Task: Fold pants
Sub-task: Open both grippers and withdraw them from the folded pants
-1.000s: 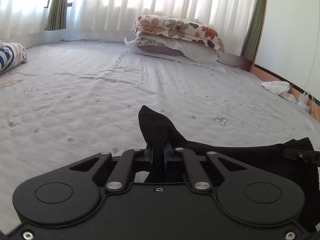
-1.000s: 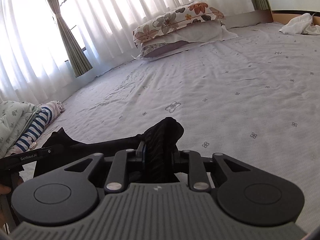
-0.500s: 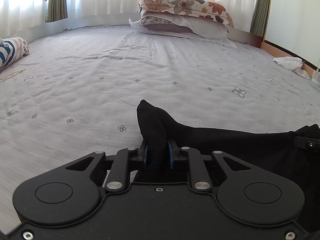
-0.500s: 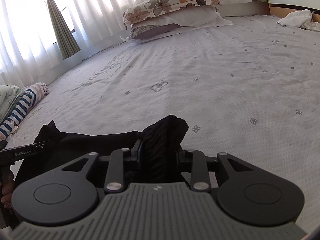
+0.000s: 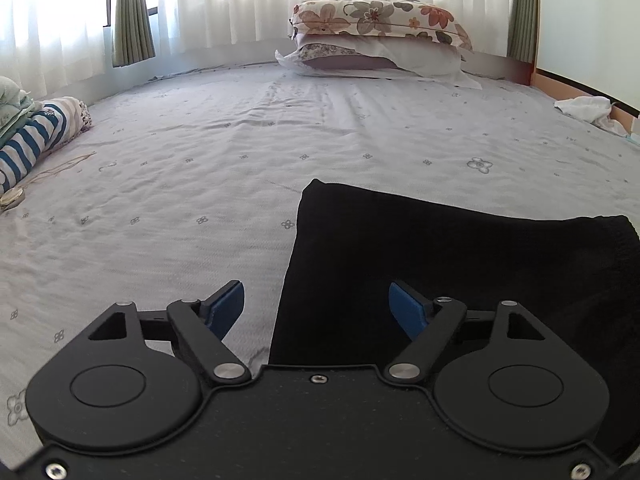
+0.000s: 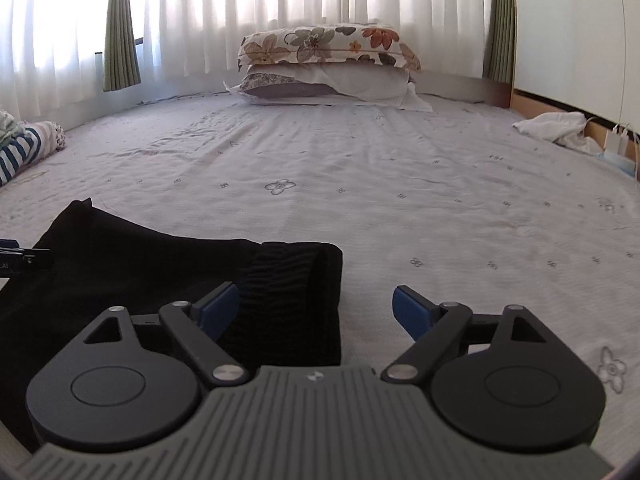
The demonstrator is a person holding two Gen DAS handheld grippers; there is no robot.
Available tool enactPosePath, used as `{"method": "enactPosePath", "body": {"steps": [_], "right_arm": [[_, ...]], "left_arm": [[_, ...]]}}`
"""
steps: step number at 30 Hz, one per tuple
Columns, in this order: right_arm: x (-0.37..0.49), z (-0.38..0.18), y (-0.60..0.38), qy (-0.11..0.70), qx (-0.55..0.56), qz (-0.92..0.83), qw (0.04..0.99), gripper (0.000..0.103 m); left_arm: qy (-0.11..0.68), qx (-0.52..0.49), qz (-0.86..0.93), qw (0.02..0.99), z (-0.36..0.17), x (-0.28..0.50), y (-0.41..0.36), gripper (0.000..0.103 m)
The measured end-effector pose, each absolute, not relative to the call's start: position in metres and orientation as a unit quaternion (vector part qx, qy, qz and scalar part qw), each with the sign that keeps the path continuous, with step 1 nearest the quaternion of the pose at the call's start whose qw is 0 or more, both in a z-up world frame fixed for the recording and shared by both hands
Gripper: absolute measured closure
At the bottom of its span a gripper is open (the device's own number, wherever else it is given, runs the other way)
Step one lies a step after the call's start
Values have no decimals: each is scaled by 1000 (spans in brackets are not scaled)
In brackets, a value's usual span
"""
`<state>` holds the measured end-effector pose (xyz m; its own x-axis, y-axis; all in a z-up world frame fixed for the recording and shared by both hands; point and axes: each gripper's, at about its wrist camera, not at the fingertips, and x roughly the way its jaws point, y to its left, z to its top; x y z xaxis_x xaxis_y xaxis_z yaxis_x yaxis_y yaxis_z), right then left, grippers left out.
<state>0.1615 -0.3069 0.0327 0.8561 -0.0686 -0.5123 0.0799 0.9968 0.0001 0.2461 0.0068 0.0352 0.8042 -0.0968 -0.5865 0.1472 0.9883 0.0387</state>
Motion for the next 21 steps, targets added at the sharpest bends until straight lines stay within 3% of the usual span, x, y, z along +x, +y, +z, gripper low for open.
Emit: {"method": "enactPosePath", "body": {"steps": [13,16,21], "right_arm": [[98,6,-296,273,-1,-60,960,9],[94,1,-299,270,15,-68,960,4],[99,-10,-314,278,64,-65,956,0]], "left_arm": [[301,68,-47,950,18,166,10,17],[301,51,-46,951,11,161,14,15],[317,4,-40,948,4,166,27,6]]}}
